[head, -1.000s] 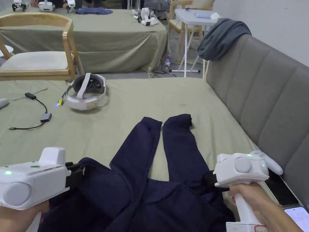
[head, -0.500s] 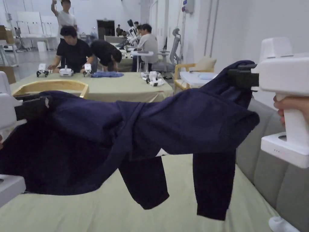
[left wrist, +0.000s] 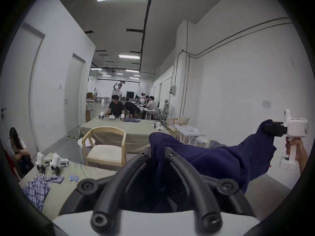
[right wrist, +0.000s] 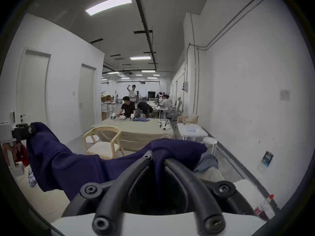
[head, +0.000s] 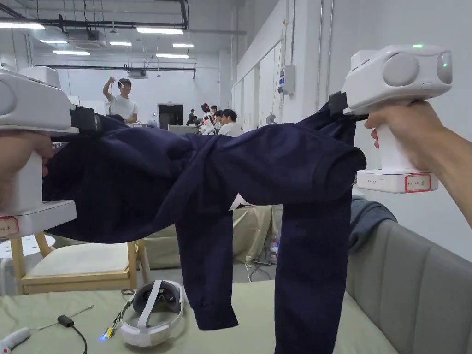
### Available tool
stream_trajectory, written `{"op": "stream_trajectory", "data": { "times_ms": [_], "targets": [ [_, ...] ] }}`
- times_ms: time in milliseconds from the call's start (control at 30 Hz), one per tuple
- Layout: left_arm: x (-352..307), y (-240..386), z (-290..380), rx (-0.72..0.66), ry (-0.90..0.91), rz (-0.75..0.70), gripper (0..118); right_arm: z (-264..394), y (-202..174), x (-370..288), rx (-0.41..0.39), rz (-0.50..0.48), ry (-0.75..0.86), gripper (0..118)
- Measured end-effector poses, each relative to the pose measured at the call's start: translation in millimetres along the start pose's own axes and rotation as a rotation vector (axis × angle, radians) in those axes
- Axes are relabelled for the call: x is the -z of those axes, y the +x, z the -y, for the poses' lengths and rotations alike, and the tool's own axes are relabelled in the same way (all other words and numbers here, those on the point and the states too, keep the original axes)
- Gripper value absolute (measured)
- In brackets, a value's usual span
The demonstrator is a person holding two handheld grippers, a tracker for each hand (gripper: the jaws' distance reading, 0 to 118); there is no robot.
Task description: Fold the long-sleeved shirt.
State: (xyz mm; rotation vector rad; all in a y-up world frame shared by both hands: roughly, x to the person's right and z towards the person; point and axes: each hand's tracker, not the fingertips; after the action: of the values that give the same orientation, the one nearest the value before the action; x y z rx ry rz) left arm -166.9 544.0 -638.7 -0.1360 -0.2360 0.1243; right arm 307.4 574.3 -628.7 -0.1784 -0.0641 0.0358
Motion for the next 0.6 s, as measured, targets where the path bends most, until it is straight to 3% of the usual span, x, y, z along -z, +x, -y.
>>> {"op": "stream_trajectory", "data": {
  "times_ms": [133, 433, 600],
  "targets": [
    [25, -14, 54, 0.024, -0.124, 0.007, 16, 72, 3, 33, 0.037, -0.035, -0.123, 3],
    [72, -33, 324, -0.020, -0.509, 0.008, 16, 345, -12, 105, 0.107, -0.037, -0.529, 3],
    [61, -40, 422, -0.070, -0.676, 0.007, 16, 455, -18, 99, 0.110, -0.037, -0.721, 3]
  ]
}}
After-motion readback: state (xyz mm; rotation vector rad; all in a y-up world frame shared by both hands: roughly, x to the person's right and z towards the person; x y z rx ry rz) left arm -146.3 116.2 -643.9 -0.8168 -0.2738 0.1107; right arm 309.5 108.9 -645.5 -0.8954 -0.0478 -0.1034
